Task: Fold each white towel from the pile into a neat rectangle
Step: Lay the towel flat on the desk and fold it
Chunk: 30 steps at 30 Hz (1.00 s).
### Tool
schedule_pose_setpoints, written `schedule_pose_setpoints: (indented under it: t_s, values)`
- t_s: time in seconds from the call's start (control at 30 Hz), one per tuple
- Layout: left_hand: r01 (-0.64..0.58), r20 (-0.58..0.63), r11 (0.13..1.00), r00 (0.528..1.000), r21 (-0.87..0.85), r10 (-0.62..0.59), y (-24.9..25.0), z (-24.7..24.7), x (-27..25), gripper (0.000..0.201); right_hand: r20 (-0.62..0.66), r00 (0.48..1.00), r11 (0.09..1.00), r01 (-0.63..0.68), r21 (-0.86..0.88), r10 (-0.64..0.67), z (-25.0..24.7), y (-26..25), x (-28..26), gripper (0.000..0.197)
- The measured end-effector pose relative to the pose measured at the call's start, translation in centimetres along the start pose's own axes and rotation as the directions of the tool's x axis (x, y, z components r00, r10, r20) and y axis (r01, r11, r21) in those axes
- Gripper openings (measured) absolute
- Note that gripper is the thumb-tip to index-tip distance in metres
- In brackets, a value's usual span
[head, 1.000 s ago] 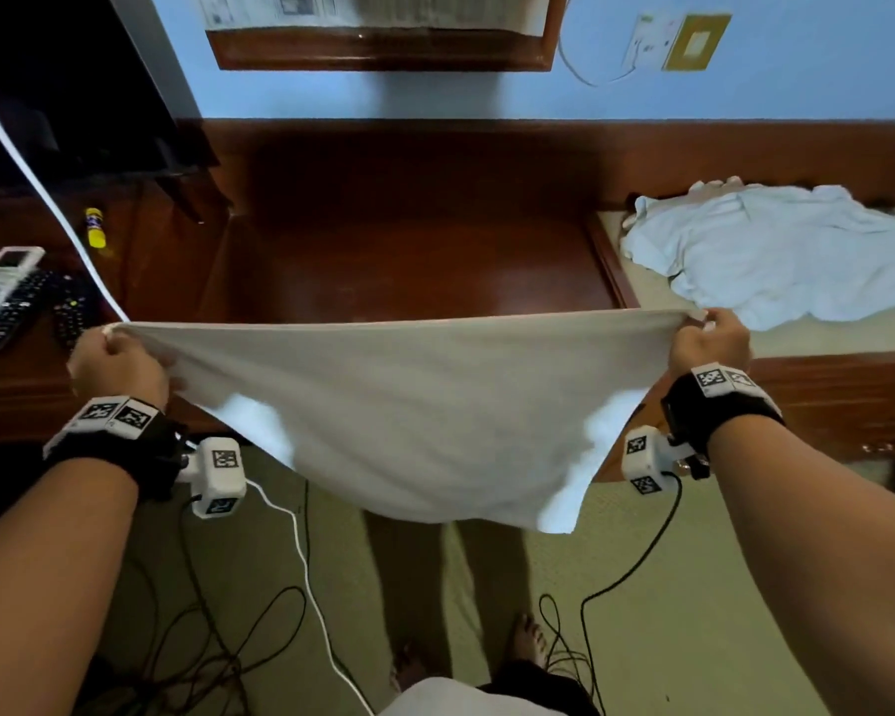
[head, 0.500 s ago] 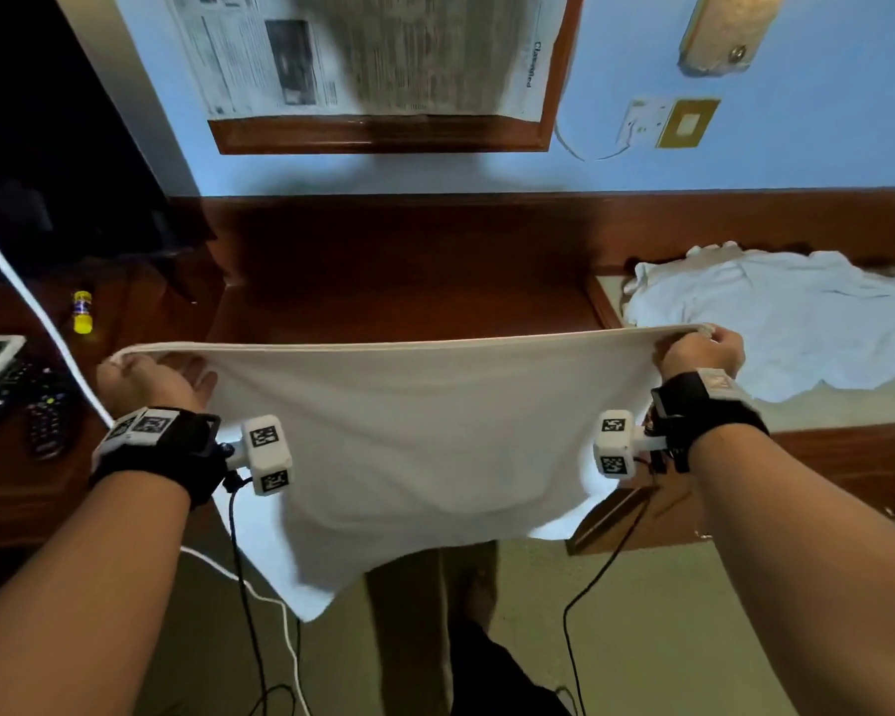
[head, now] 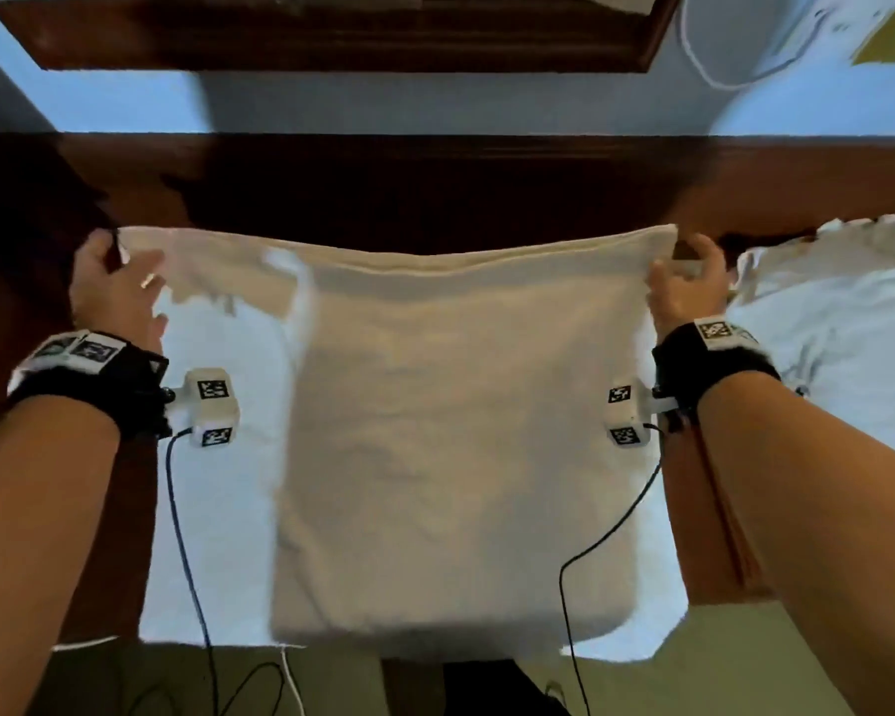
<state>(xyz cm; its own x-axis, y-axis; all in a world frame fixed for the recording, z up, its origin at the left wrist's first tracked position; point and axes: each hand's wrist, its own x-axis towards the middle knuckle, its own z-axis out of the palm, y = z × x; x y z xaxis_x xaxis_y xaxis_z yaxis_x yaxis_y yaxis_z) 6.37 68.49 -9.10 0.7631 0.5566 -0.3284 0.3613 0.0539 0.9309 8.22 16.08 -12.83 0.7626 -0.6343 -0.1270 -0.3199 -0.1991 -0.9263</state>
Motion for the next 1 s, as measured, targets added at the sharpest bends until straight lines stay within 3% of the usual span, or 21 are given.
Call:
schedule_pose_setpoints:
  t_s: [0.03, 0.1, 0.13, 0.17, 0.23, 0.27, 0.4, 0.53, 0.73, 0.9, 1.0]
  values:
    - [-0.04, 0.028, 0.981, 0.999, 0.191, 0.036, -1.8, 1.0, 0.0, 0.08, 0.104, 0.994, 0.997, -0.002, -0.075, 0.01, 0.7, 2.0, -0.3, 0.06]
    - [-0.125, 0.155, 0.84, 0.987, 0.528, 0.049, -6.8, 2.2, -0.9, 0.066, 0.33, 0.943, 0.93, 0.089, -0.355, 0.036, 1.4, 6.9, -1.9, 0.06]
    - [-0.16, 0.255, 0.724, 0.967, 0.671, -0.022, -9.9, 2.2, -1.6, 0.069, 0.436, 0.898, 0.845, 0.189, -0.501, 0.058, 1.3, 9.2, -3.5, 0.06]
    - [-0.212, 0.33, 0.549, 0.936, 0.809, -0.124, -12.9, 1.8, -2.5, 0.076, 0.523, 0.849, 0.74, 0.303, -0.601, 0.077, 1.0, 11.5, -5.1, 0.062]
    - [-0.317, 0.356, 0.175, 0.893, 0.932, -0.276, -18.2, -0.2, -4.6, 0.088, 0.628, 0.76, 0.52, 0.475, -0.71, 0.164, -0.5, 15.4, -8.4, 0.07]
    - [-0.339, 0.349, 0.087, 0.882, 0.937, -0.315, -19.9, -1.1, -5.6, 0.09, 0.639, 0.736, 0.444, 0.506, -0.739, 0.226, -1.3, 16.6, -9.8, 0.073]
    - [-0.339, 0.331, 0.038, 0.88, 0.94, -0.341, -21.1, -1.8, -7.0, 0.094, 0.652, 0.717, 0.348, 0.563, -0.75, 0.244, -2.6, 17.8, -11.2, 0.078]
    - [-0.362, 0.337, -0.022, 0.886, 0.932, -0.32, -19.1, 0.7, -2.4, 0.101, 0.645, 0.724, 0.335, 0.562, -0.756, 0.242, -0.3, 16.7, -7.3, 0.08]
    - [-0.415, 0.436, 0.135, 0.864, 0.9, -0.252, -16.7, 5.3, 3.9, 0.095, 0.59, 0.755, 0.356, 0.488, -0.797, 0.286, 4.6, 13.8, -0.9, 0.077]
    - [-0.462, 0.48, 0.137, 0.862, 0.876, -0.165, -19.3, 1.6, -2.8, 0.09, 0.555, 0.792, 0.408, 0.433, -0.804, 0.254, 2.6, 13.7, -6.9, 0.072]
    - [-0.411, 0.421, 0.093, 0.87, 0.907, -0.256, -21.5, -1.8, -8.3, 0.089, 0.578, 0.752, 0.411, 0.441, -0.798, 0.317, -1.2, 15.8, -12.6, 0.078]
